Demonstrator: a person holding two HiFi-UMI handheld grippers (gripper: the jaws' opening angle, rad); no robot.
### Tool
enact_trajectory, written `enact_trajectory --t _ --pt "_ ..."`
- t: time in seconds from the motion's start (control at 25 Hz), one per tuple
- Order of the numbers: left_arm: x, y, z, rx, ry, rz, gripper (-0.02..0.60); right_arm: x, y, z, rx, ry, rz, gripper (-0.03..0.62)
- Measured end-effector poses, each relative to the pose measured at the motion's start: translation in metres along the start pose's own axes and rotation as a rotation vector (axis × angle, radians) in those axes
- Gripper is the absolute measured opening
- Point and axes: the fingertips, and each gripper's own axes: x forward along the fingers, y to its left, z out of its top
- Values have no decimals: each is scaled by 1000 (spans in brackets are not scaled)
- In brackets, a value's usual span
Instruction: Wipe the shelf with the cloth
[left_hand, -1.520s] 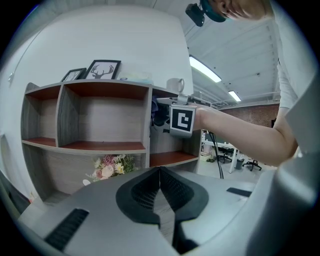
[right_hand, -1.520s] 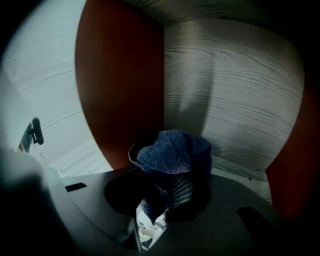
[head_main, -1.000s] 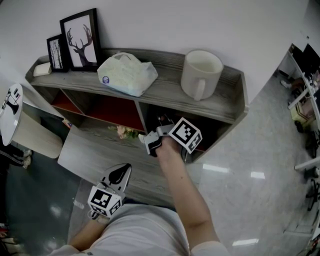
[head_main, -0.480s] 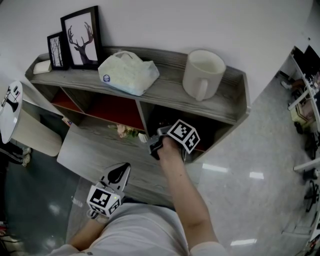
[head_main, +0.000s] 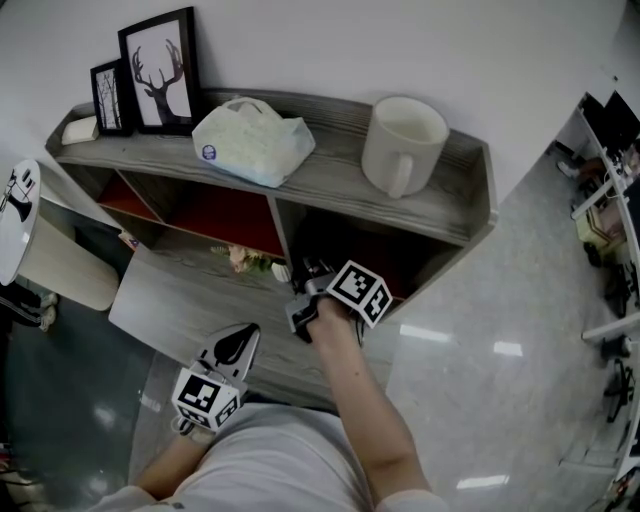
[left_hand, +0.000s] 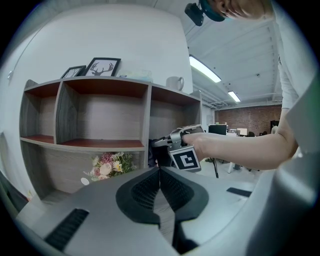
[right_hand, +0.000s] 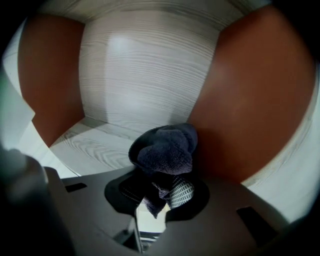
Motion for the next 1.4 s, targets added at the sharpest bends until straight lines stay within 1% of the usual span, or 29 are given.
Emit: enact_trajectory --t 0.44,0.68,0.84,1.12,1.28,1.4 --pt "-2 -3 -1 1 2 -1 17 -19 -9 -27 65 25 35 94" --pt "-3 -4 -1 8 0 -3 17 -23 4 -29 115 11 109 91" --pt "-6 -4 -1 1 -2 4 17 -26 33 -23 77 -1 188 91" --pt "-6 -4 -1 2 -6 1 17 -34 97 -11 -18 -8 311 91" --pt "-6 -4 0 2 -11 -4 17 -37 122 -5 -91 -8 349 91" --pt "-6 -3 0 4 -9 -5 17 -39 131 -3 -118 -9 375 91"
